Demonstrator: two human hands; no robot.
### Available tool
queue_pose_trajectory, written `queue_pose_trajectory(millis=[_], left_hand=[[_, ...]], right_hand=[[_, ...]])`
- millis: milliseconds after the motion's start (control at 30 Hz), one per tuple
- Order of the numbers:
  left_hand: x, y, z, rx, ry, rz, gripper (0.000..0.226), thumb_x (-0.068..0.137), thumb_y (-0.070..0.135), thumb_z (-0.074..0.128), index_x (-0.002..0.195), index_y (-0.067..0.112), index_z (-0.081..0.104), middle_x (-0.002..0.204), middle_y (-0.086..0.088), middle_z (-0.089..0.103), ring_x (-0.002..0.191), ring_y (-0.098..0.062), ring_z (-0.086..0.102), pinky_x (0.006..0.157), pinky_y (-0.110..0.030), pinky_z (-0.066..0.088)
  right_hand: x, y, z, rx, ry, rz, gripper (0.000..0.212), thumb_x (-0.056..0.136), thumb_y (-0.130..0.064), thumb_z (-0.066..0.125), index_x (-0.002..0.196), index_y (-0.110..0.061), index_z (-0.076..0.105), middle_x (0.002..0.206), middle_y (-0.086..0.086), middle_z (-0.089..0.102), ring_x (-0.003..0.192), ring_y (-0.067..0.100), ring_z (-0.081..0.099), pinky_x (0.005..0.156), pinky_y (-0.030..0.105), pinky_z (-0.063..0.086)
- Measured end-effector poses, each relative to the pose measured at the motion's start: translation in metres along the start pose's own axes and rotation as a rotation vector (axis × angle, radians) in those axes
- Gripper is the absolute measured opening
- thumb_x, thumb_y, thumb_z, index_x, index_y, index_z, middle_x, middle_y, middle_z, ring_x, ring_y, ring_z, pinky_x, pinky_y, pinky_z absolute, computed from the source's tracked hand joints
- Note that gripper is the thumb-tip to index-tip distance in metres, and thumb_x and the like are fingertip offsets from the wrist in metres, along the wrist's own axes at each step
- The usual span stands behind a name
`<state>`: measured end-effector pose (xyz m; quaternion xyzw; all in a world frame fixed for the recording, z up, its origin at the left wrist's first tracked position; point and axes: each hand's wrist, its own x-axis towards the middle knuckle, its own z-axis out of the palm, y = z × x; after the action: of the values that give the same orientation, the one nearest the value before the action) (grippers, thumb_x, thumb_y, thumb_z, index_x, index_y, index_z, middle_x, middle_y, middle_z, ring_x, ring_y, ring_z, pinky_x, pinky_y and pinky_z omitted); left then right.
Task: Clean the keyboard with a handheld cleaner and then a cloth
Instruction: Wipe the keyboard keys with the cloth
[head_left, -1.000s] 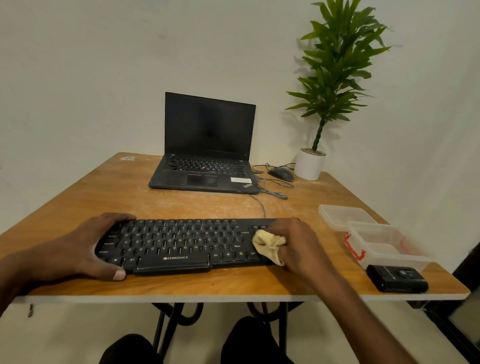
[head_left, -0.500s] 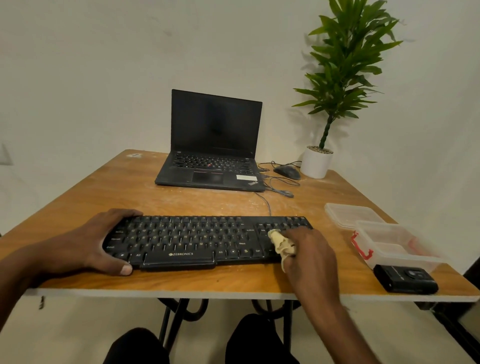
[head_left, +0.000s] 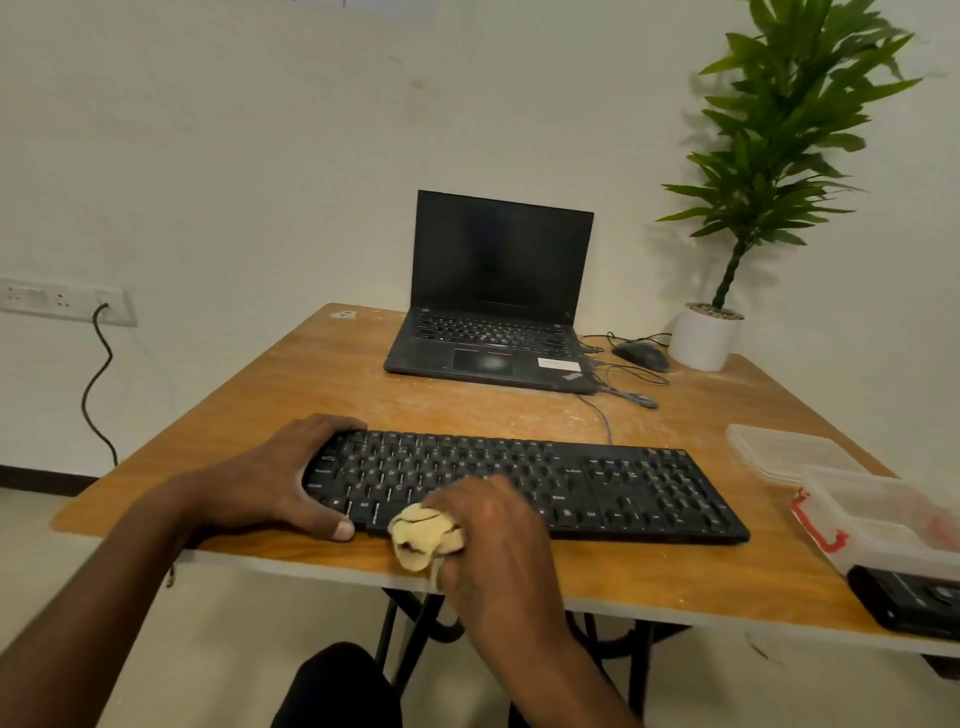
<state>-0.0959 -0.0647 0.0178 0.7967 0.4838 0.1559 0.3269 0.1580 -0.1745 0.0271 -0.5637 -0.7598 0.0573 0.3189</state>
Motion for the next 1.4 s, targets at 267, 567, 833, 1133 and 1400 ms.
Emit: queue_pose_trajectory(millis=[267, 567, 833, 1133, 1400], left_hand=[[0.001, -0.003, 0.000, 0.041, 0.016, 0.000, 0.125, 0.055, 0.069, 0.095, 0.152, 0.057, 0.017, 0.142, 0.036, 0.027, 0.136, -0.001, 0.037, 0.108, -0.025, 0.038], [-0.002, -0.008, -0.001, -0.096, 0.018, 0.017, 0.143, 0.051, 0.063, 0.100, 0.150, 0.072, -0.003, 0.159, 0.019, 0.032, 0.141, -0.009, 0.043, 0.119, -0.042, 0.044], [-0.001, -0.012, -0.001, -0.076, 0.010, 0.023, 0.137, 0.050, 0.066, 0.096, 0.149, 0.072, 0.002, 0.148, 0.028, 0.032, 0.133, -0.003, 0.045, 0.110, -0.029, 0.047], [0.000, -0.012, 0.000, -0.093, 0.011, 0.001, 0.139, 0.046, 0.069, 0.095, 0.150, 0.071, 0.003, 0.147, 0.031, 0.030, 0.130, -0.001, 0.046, 0.095, -0.018, 0.046], [0.001, -0.011, 0.000, -0.075, 0.006, -0.016, 0.140, 0.044, 0.073, 0.096, 0.150, 0.071, 0.006, 0.152, 0.025, 0.032, 0.133, -0.004, 0.045, 0.104, -0.026, 0.047]], right_hand=[[0.040, -0.033, 0.036, -0.031, -0.055, -0.162, 0.030, 0.082, -0.005, 0.074, 0.108, -0.023, 0.075, 0.103, -0.005, 0.066, 0.098, 0.013, 0.049, 0.079, 0.032, 0.050], [0.115, -0.018, 0.050, -0.072, -0.121, -0.185, 0.023, 0.086, -0.005, 0.069, 0.100, -0.021, 0.077, 0.090, 0.004, 0.069, 0.083, 0.019, 0.056, 0.066, 0.034, 0.046], [0.117, 0.065, 0.003, -0.144, -0.069, 0.009, 0.029, 0.083, 0.000, 0.070, 0.095, -0.025, 0.080, 0.082, -0.004, 0.075, 0.076, 0.012, 0.065, 0.064, 0.029, 0.052], [0.072, 0.163, -0.091, -0.283, 0.051, 0.330, 0.041, 0.085, 0.004, 0.064, 0.115, -0.022, 0.075, 0.107, 0.006, 0.075, 0.097, 0.023, 0.064, 0.084, 0.036, 0.053], [0.049, 0.183, -0.110, -0.307, 0.127, 0.459, 0.046, 0.086, 0.004, 0.065, 0.127, -0.018, 0.068, 0.123, 0.011, 0.070, 0.107, 0.031, 0.064, 0.088, 0.039, 0.054]])
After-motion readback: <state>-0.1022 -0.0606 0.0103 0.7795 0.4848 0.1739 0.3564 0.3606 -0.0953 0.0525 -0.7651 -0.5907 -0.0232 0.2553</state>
